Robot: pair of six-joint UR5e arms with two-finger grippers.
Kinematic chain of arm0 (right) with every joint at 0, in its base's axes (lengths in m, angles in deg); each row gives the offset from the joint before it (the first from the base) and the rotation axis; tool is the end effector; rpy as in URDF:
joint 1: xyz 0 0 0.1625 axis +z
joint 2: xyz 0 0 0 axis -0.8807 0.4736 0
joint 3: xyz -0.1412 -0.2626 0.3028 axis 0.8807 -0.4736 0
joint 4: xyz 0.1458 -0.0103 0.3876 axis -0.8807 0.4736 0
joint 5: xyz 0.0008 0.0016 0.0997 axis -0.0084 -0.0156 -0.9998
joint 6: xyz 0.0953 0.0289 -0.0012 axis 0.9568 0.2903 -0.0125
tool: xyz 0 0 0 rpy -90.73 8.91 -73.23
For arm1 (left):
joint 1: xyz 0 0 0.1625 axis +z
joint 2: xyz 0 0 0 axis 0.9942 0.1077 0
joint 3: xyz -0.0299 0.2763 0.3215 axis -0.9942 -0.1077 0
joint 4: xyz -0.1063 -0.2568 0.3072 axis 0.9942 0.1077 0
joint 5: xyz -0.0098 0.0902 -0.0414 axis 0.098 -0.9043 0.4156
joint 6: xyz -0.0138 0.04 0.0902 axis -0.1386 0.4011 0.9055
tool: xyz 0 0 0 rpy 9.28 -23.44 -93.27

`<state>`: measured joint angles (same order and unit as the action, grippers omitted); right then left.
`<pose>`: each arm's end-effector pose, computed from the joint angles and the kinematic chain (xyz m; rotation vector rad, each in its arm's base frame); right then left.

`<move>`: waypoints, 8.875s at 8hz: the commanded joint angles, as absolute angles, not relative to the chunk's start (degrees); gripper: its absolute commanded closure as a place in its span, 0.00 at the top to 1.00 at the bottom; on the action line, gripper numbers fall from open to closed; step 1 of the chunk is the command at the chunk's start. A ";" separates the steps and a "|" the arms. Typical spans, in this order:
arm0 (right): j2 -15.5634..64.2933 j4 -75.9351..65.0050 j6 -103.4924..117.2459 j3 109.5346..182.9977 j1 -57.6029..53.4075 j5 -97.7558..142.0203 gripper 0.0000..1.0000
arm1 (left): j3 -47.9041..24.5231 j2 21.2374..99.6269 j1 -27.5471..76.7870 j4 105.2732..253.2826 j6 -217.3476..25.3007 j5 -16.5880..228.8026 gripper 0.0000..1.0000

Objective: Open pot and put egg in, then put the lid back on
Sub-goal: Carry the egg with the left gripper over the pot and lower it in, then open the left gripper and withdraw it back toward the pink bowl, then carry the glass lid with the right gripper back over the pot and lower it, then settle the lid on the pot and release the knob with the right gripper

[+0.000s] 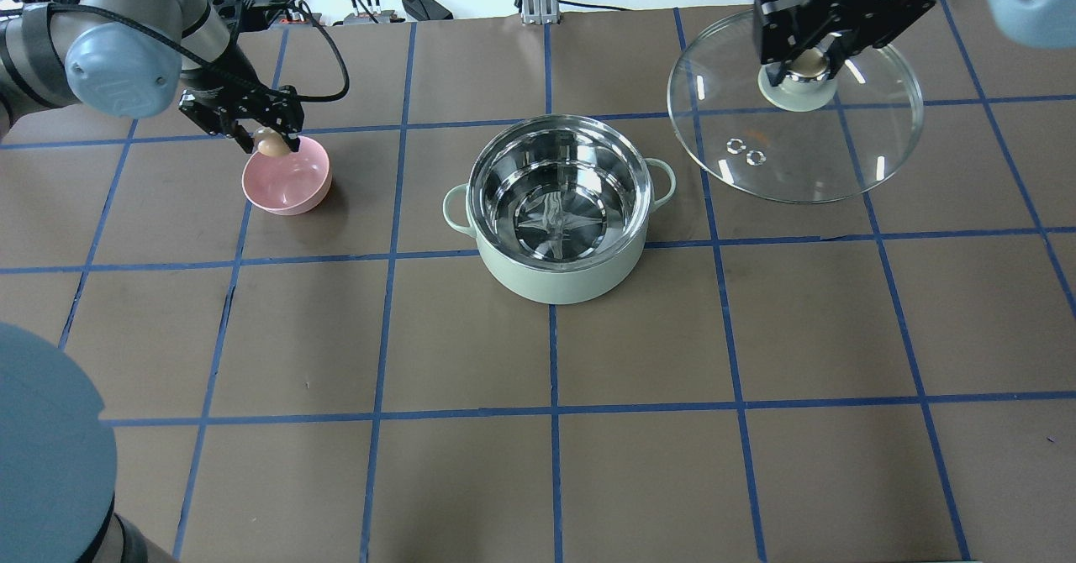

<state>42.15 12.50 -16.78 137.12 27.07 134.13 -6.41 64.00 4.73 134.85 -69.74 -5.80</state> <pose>0.1240 -0.5254 0.5296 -0.1645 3.1215 -0.2349 -0.0097 -0.6504 0.3256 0.0176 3.1375 0.0209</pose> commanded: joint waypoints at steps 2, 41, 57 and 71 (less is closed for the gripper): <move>45.08 8.14 -28.41 137.21 19.49 134.10 0.07 | -6.33 57.80 -12.12 135.86 -91.48 -5.87 0.37; 25.40 30.55 19.47 137.64 47.78 131.99 0.10 | -5.10 39.61 -5.83 157.83 -77.16 -5.78 1.00; 24.08 31.86 16.48 139.05 47.69 132.52 0.34 | -5.18 39.61 -6.71 158.10 -78.39 -6.22 1.00; 24.86 32.84 14.73 138.80 46.74 132.87 0.98 | -5.01 39.61 -6.62 158.36 -78.30 -6.48 1.00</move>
<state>23.88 32.95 15.92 139.66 47.65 132.72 -5.01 39.61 -6.62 158.36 -78.32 -6.46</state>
